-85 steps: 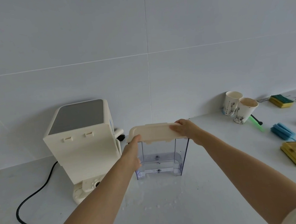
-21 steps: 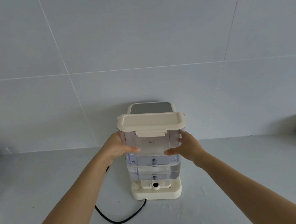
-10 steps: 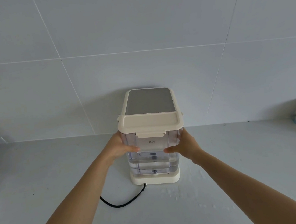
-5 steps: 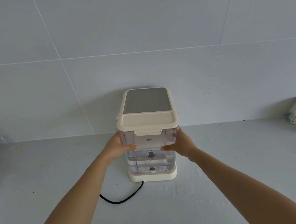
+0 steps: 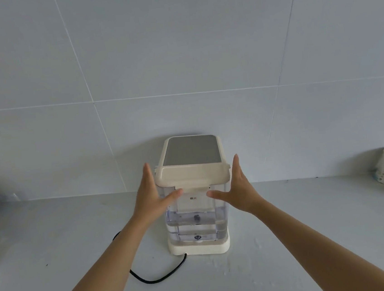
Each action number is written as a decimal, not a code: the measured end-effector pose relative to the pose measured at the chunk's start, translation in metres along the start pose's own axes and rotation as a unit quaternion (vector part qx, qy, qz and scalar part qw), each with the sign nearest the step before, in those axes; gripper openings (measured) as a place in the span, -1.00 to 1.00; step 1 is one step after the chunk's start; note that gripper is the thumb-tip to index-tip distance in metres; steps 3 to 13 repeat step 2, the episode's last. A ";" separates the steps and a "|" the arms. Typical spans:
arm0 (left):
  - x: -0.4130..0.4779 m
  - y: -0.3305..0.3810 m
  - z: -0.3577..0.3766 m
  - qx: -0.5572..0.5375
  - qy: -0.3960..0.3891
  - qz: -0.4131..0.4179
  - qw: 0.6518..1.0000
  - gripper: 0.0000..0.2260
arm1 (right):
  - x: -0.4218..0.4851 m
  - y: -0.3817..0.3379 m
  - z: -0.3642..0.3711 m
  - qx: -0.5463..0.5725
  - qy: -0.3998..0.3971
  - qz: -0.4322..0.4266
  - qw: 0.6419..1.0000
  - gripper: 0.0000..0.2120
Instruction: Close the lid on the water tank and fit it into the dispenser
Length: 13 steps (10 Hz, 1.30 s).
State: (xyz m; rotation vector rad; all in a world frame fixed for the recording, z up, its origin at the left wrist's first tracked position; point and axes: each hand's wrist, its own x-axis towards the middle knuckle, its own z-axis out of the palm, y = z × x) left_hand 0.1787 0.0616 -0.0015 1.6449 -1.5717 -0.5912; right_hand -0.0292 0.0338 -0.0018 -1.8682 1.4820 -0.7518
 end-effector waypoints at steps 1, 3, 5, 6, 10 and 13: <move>0.007 0.022 -0.008 0.075 0.039 0.056 0.995 -0.14 | 0.000 -0.016 -0.016 -0.036 0.019 -0.042 0.998 0.13; 0.017 0.041 -0.013 0.151 0.046 0.092 0.983 -0.31 | 0.004 -0.033 -0.028 -0.083 0.031 -0.074 0.993 0.05; 0.017 0.041 -0.013 0.151 0.046 0.092 0.983 -0.31 | 0.004 -0.033 -0.028 -0.083 0.031 -0.074 0.993 0.05; 0.017 0.041 -0.013 0.151 0.046 0.092 0.983 -0.31 | 0.004 -0.033 -0.028 -0.083 0.031 -0.074 0.993 0.05; 0.017 0.041 -0.013 0.151 0.046 0.092 0.983 -0.31 | 0.004 -0.033 -0.028 -0.083 0.031 -0.074 0.993 0.05; 0.017 0.041 -0.013 0.151 0.046 0.092 0.983 -0.31 | 0.004 -0.033 -0.028 -0.083 0.031 -0.074 0.993 0.05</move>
